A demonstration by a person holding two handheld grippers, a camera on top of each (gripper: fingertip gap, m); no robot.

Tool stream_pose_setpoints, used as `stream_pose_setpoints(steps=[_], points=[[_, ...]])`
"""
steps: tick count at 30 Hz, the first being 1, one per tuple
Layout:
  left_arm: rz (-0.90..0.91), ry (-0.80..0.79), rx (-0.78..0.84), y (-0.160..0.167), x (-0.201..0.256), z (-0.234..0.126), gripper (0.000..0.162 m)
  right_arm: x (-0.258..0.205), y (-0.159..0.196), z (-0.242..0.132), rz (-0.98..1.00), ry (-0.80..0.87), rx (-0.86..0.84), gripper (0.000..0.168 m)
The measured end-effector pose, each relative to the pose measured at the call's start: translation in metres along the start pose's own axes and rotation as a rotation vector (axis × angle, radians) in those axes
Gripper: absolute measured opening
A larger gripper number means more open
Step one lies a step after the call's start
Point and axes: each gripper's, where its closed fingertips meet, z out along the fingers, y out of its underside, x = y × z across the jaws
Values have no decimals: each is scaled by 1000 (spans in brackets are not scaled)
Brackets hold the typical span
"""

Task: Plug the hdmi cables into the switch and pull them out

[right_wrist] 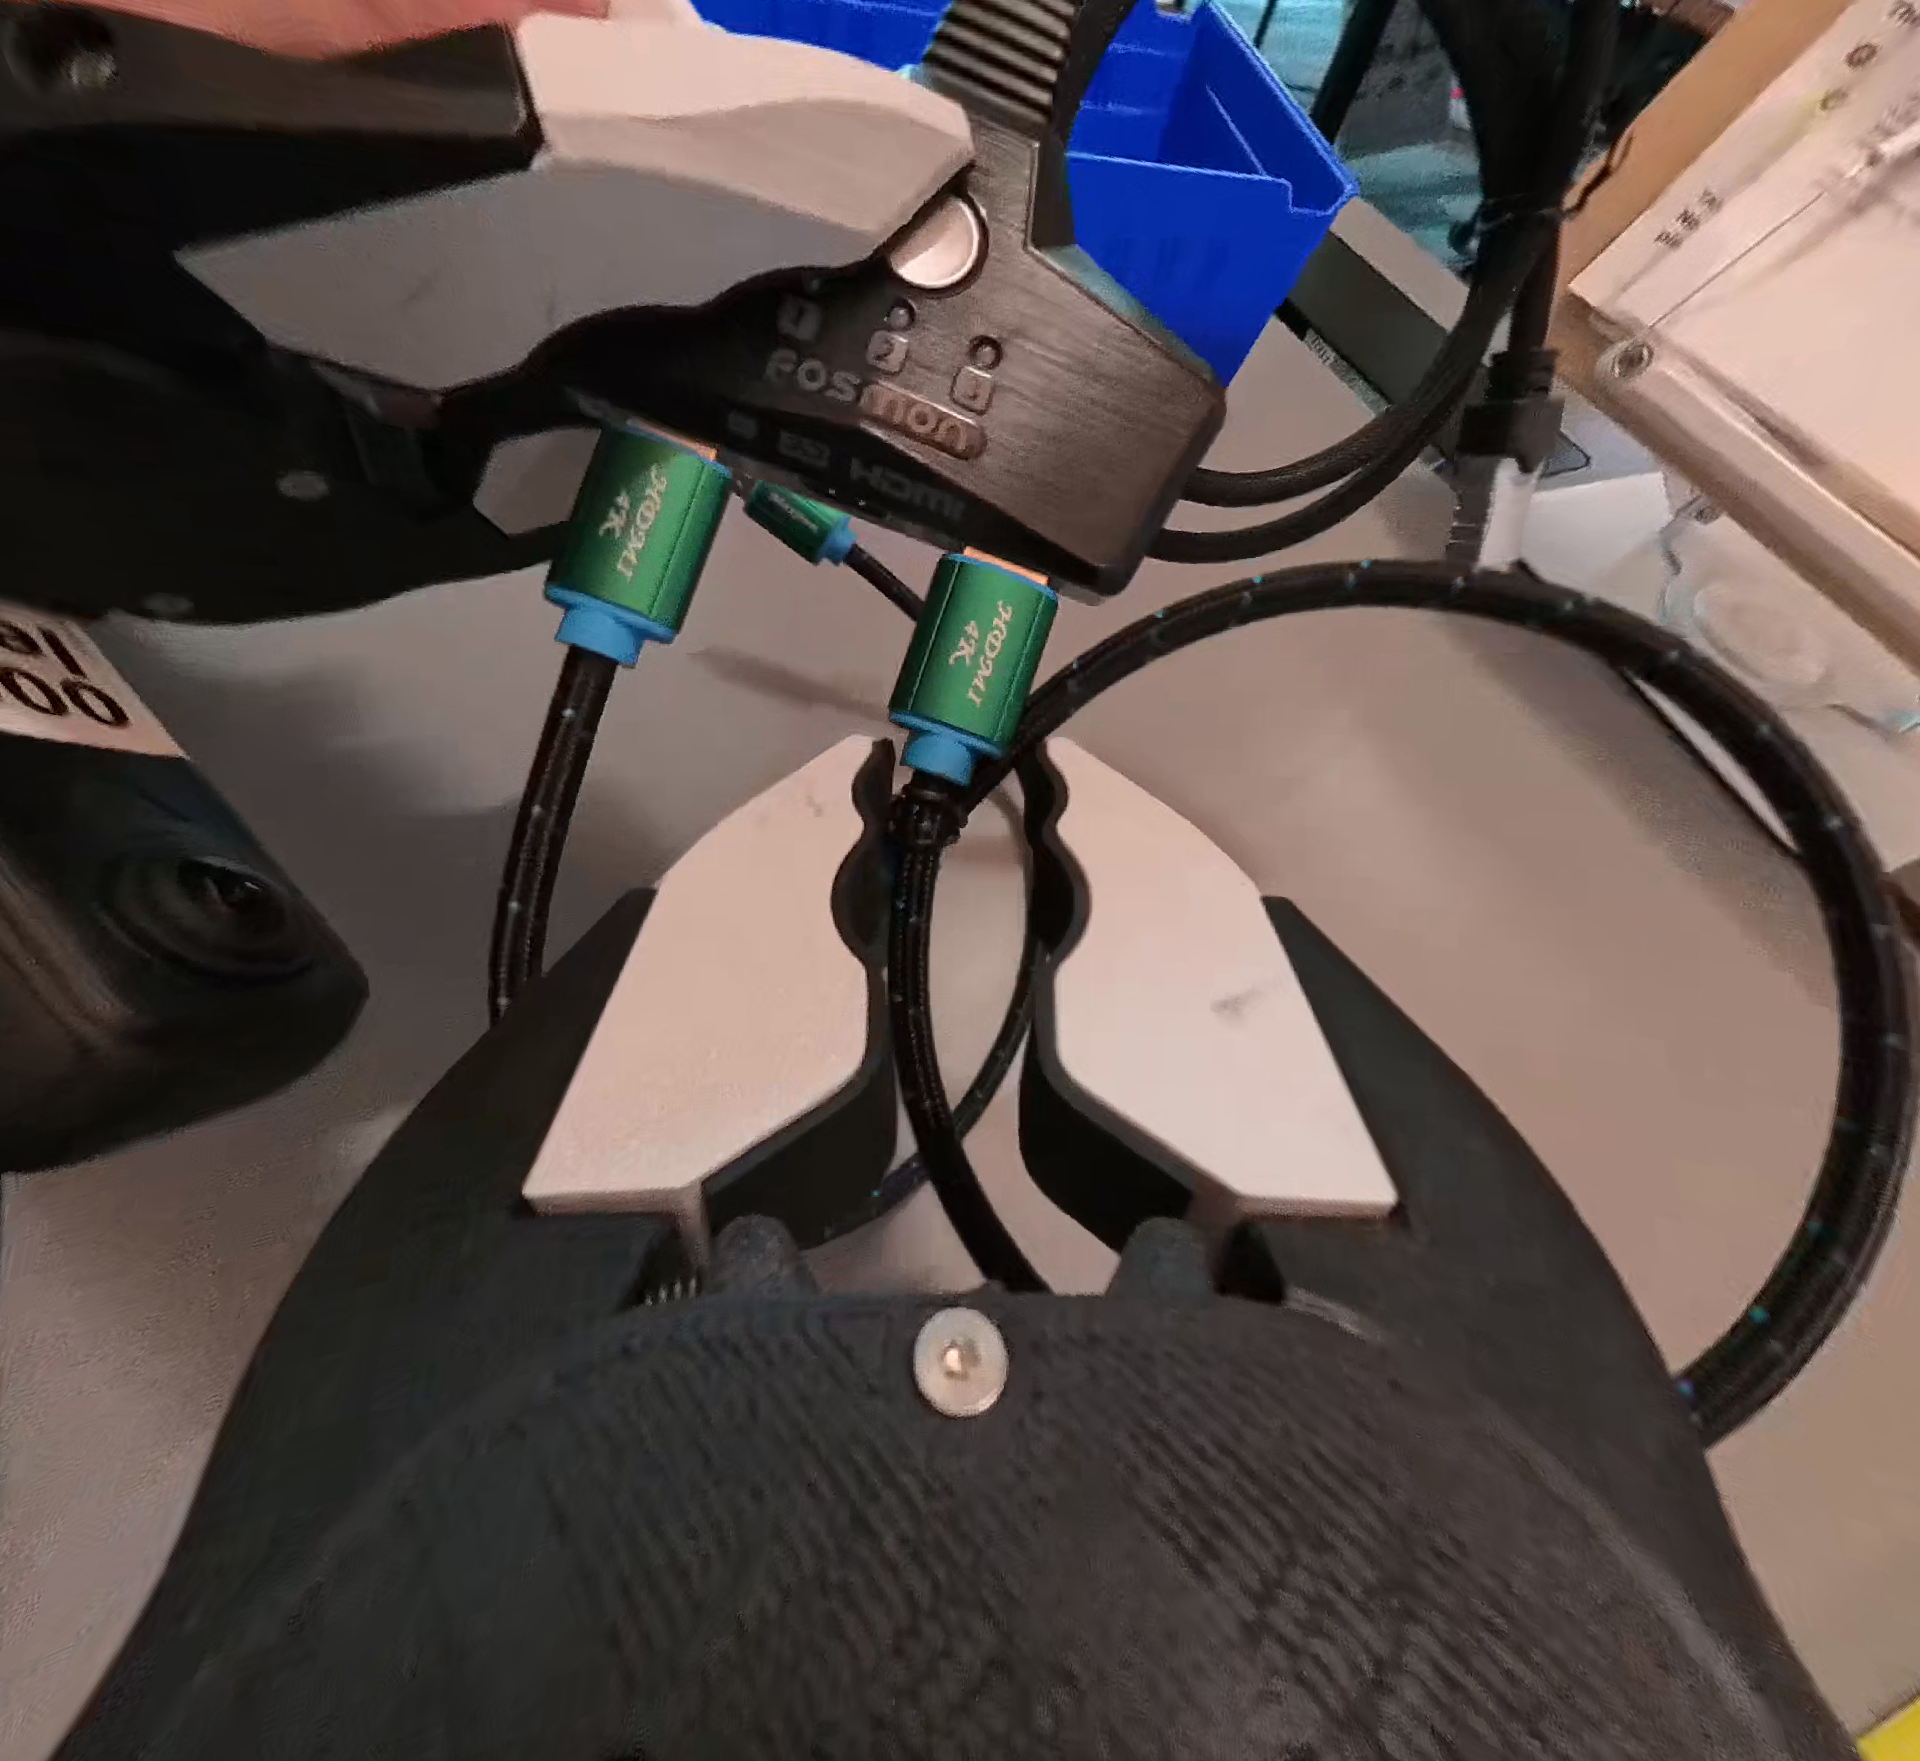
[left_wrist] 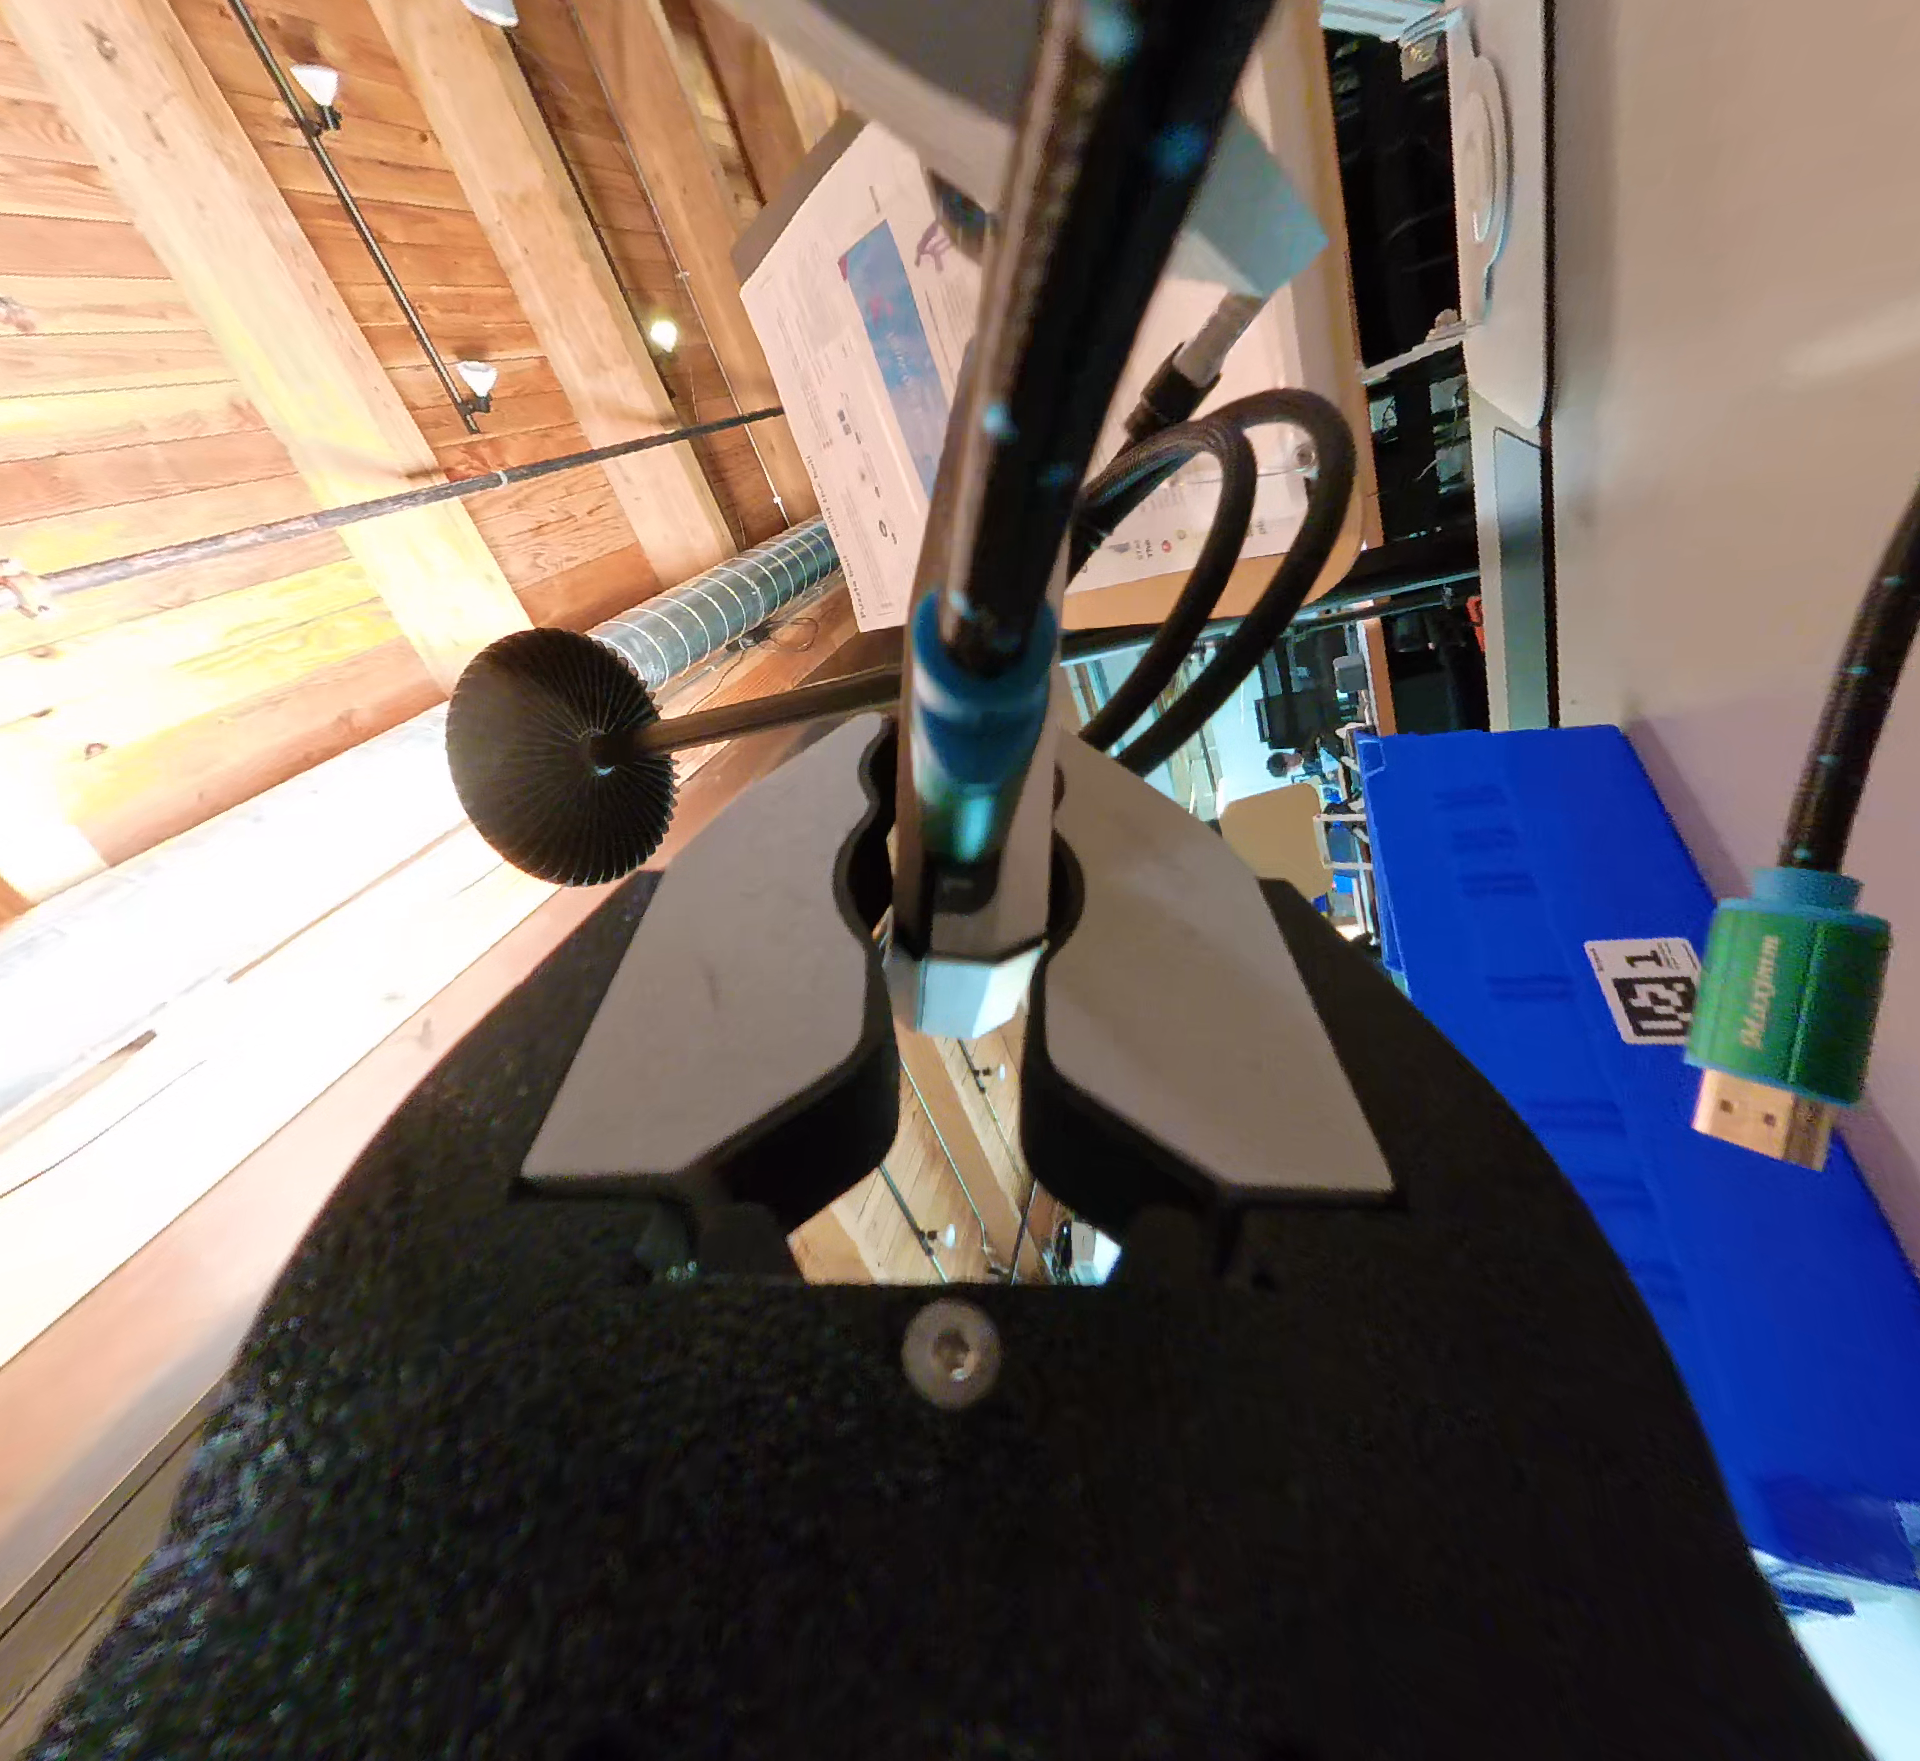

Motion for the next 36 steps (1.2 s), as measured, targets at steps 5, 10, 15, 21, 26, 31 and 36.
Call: stream_pose_setpoints(steps=[5, 10, 15, 21, 26, 31, 36], points=[[-294, 129, 276, -17, -3, -19, 30, 12, -8, -22, -33, -76, 106, 19], [-543, 422, 432, -17, 2, -36, 50, 11, -7, -38, -198, -98, 150, 19], [-789, 791, 615, -22, -2, -68, 49, 13, -1, -42, -339, -63, 122, 19], [-1131, 987, 788, -25, -5, -75, 33, 8, 4, -52, -392, -138, 157, 19], [-1135, 998, 831, -39, 12, -79, 27, 5, 10, -55, -385, -191, 159, 19], [-1144, 1003, 920, -48, 17, -82, 23, 5, 14, -55, -401, -206, 169, 19], [-1229, 969, 991, -50, 11, -86, 23, 3, 15, -57, -379, -250, 219, 20]])
